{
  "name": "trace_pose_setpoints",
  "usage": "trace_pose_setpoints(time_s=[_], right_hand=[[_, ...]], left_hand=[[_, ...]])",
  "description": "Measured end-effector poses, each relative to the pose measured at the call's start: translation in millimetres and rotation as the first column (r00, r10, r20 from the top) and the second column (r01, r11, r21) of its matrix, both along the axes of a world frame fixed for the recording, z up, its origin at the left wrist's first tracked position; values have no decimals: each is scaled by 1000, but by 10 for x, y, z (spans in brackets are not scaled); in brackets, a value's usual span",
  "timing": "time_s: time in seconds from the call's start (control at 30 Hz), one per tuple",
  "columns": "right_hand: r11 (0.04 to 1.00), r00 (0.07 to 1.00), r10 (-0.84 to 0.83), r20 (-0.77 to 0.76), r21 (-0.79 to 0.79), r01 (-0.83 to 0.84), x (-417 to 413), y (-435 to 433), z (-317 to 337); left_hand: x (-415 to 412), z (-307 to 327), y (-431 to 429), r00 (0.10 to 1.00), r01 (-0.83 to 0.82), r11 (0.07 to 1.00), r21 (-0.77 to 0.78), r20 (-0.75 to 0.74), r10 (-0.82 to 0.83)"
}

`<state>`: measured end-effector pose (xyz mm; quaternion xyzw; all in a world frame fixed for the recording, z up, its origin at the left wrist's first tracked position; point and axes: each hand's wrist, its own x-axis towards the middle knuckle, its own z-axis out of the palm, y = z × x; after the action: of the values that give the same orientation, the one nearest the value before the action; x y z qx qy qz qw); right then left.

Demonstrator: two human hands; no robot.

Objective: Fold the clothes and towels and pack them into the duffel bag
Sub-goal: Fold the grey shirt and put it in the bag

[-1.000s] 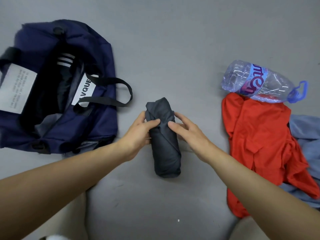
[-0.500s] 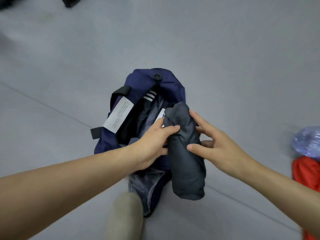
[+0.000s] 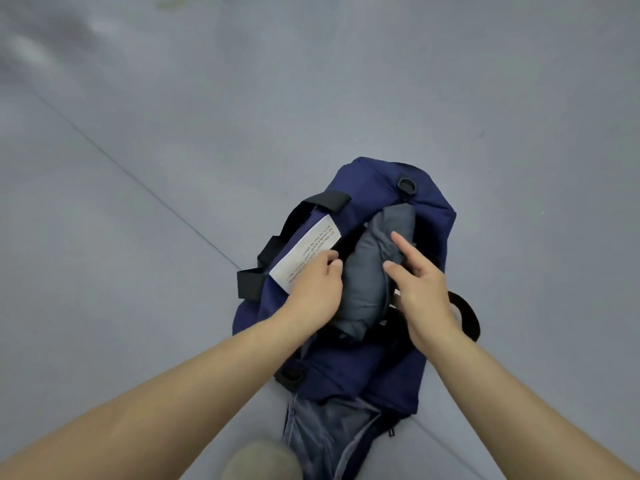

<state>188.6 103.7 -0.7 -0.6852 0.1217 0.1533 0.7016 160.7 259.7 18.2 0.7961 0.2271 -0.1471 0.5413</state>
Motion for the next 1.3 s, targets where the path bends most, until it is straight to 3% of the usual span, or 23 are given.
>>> trace_pose_setpoints(time_s=[0.13, 0.23, 0.33, 0.47, 0.6, 0.73, 0.8, 0.87, 1.0, 1.07, 1.13, 1.3], right_hand=[[997, 997, -67, -25, -27, 66, 312, 81, -243], [997, 998, -57, -38, -47, 55, 413, 184, -365], [994, 1000, -4, -27, -113, 1, 407, 223, -452], [936, 987, 159, 8, -320, -148, 428, 166, -519], [881, 951, 308, -13, -373, -290, 425, 84, -510], [861, 940, 342, -3, -400, -315, 385, -106, -403], [779, 918, 395, 41, -545, -311, 299, -249, -361], [636, 863, 500, 69, -706, -312, 262, -393, -386], [254, 674, 724, -148, -852, -459, 287, -582, -556], [135, 638, 738, -219, -878, -458, 281, -626, -657], [100, 646, 729, -226, -899, -427, 276, -622, -724], [156, 715, 677, -173, -916, -370, 337, -612, -749]], left_hand=[[-335, -288, -14, 993, 83, 986, 144, -95, -69], [-365, -392, 34, 995, 66, 990, 123, -76, -57], [-378, -361, 22, 986, 167, 956, 241, -9, -169], [-330, -293, -54, 900, 226, 730, 645, 147, -409], [2, -487, -198, 749, 325, 618, 716, 205, -630], [245, -720, -252, 706, 424, 492, 760, 64, -706], [273, -816, -255, 691, 436, 441, 784, 23, -723], [309, -866, -276, 672, 445, 399, 802, -4, -741], [381, -846, -338, 583, 464, 246, 851, -85, -808], [396, -876, -321, 563, 487, 199, 850, -132, -816], [399, -932, -284, 570, 491, 180, 852, -158, -806], [445, -961, -197, 565, 447, 157, 881, -142, -813]])
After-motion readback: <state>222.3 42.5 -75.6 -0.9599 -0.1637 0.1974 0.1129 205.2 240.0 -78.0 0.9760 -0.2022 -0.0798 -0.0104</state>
